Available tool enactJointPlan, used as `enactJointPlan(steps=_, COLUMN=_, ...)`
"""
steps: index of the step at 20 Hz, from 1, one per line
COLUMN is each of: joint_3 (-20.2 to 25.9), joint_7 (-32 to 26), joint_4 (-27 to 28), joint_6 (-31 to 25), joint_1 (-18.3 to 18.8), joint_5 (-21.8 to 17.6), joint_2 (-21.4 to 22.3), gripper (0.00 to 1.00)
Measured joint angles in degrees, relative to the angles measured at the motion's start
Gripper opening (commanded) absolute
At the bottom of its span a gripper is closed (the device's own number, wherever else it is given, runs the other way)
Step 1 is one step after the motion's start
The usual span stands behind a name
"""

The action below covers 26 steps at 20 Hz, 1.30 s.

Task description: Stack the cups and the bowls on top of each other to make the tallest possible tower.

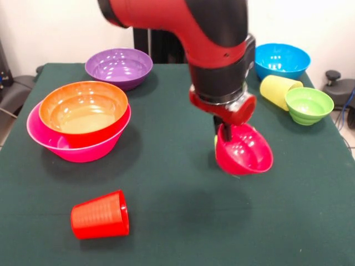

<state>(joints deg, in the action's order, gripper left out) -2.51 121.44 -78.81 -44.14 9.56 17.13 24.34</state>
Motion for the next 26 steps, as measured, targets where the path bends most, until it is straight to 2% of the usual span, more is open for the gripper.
enactJointPlan(steps=6, joint_3=0.0, joint_7=0.0, joint_4=-0.5, joint_6=0.0, joint_1=-0.1, joint_5=0.3, joint_2=0.8, gripper=0.00)
enactJointPlan(steps=16, joint_3=-0.5, joint_7=0.0, joint_4=-0.5, joint_6=0.0, joint_1=0.9, joint_5=0.3, joint_2=-0.9, gripper=0.00)
enactJointPlan(steps=17, joint_3=-0.5, joint_7=0.0, joint_4=-0.5, joint_6=0.0, joint_1=0.9, joint_5=0.2, joint_2=-1.1, gripper=1.00)
enactJointPlan(steps=26, joint_3=-0.6, joint_7=0.0, joint_4=-0.5, joint_6=0.0, joint_1=0.9, joint_5=0.1, joint_2=-1.5, gripper=1.00)
